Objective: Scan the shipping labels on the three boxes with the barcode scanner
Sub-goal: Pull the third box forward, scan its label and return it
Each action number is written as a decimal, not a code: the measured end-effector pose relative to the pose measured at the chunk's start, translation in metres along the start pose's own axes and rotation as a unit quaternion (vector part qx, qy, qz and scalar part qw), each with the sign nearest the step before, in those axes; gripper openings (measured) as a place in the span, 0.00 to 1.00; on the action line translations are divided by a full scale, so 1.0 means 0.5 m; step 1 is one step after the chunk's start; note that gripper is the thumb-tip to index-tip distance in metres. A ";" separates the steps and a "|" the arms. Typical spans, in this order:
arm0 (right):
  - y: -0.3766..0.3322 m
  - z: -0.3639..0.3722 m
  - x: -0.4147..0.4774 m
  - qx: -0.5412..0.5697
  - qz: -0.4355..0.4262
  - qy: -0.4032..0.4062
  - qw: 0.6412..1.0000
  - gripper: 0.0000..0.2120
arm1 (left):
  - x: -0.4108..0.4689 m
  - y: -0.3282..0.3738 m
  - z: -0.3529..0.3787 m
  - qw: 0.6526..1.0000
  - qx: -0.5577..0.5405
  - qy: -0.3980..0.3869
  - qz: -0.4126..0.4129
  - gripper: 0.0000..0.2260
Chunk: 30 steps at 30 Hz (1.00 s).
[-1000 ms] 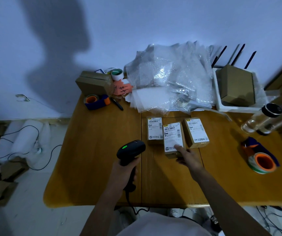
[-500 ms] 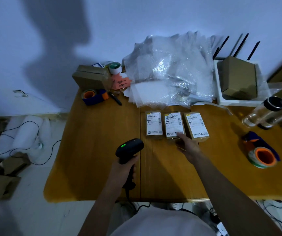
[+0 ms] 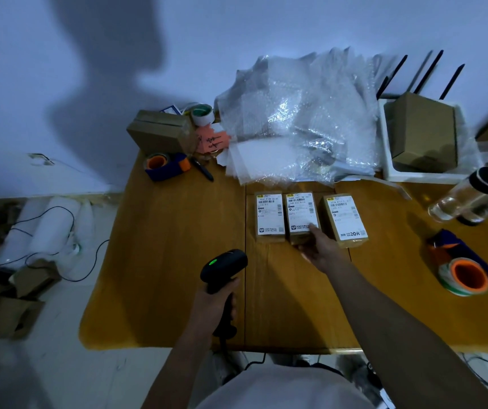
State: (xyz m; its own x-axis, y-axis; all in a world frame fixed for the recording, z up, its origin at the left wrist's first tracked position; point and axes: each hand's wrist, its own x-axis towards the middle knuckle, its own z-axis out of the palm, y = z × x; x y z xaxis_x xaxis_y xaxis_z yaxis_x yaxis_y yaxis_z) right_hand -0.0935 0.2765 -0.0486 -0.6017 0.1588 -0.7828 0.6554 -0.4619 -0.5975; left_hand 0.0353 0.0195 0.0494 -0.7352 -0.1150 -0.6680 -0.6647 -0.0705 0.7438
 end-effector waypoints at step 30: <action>-0.024 -0.077 -0.036 -0.317 -0.123 0.130 0.931 0.16 | 0.022 0.035 0.078 0.996 0.066 -0.064 0.004 0.10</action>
State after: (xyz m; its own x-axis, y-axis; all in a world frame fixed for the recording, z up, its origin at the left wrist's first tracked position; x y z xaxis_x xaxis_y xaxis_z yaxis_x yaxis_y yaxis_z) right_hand -0.0727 0.3127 -0.0340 -0.6919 0.4358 -0.5756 0.7004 0.2120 -0.6815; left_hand 0.0105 0.0557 0.0542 -0.7459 0.0131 -0.6659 -0.6641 0.0616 0.7451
